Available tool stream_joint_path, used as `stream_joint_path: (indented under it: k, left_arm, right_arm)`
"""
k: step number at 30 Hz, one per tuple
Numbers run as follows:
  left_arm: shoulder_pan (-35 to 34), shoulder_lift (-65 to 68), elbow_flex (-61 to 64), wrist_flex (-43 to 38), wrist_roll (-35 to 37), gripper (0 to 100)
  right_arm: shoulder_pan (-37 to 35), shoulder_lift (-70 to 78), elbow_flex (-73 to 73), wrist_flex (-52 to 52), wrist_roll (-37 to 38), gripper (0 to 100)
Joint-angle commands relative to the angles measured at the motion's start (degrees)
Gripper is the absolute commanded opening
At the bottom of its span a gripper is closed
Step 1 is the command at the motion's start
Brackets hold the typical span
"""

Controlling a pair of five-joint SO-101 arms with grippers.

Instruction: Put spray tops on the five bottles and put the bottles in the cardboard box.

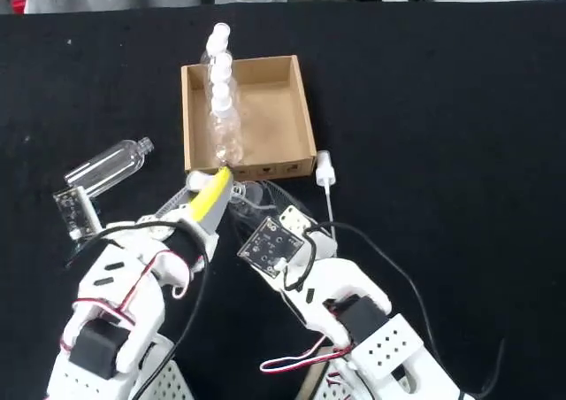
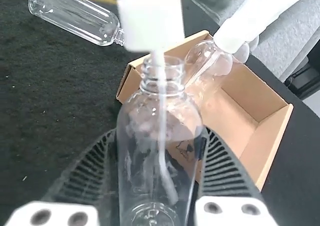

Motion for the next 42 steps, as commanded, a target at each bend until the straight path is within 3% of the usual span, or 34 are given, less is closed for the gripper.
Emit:
stream_joint_path:
  k: [1,9,22,26,31,42]
  left_arm:
    - [0.92,-0.26,-5.76,2.64,0.88,21]
    - [0.13,-0.26,-7.78,2.37,4.66,21]
    - [-16.57,-0.35,-9.89,2.29,4.75,21]
    - [-20.35,-0.35,-7.69,-1.93,4.48,21]
    - [-21.14,-0.35,-1.01,-10.81,4.31,21]
    - [-20.79,-0.35,6.29,-10.90,4.22,21]
  right_arm:
    - [-0.62,-1.63,-1.10,-1.67,-0.53,12.0]
    - [-0.62,-1.63,-1.10,-1.67,-0.53,12.0]
    - [-0.62,-1.63,-0.66,-3.69,-0.62,12.0]
    - [-0.62,-1.63,-0.75,-3.69,-0.62,12.0]
    - [-0.62,-1.63,-1.10,-3.69,-4.48,12.0]
    - [-0.62,-1.63,-0.66,-6.42,-5.01,12.0]
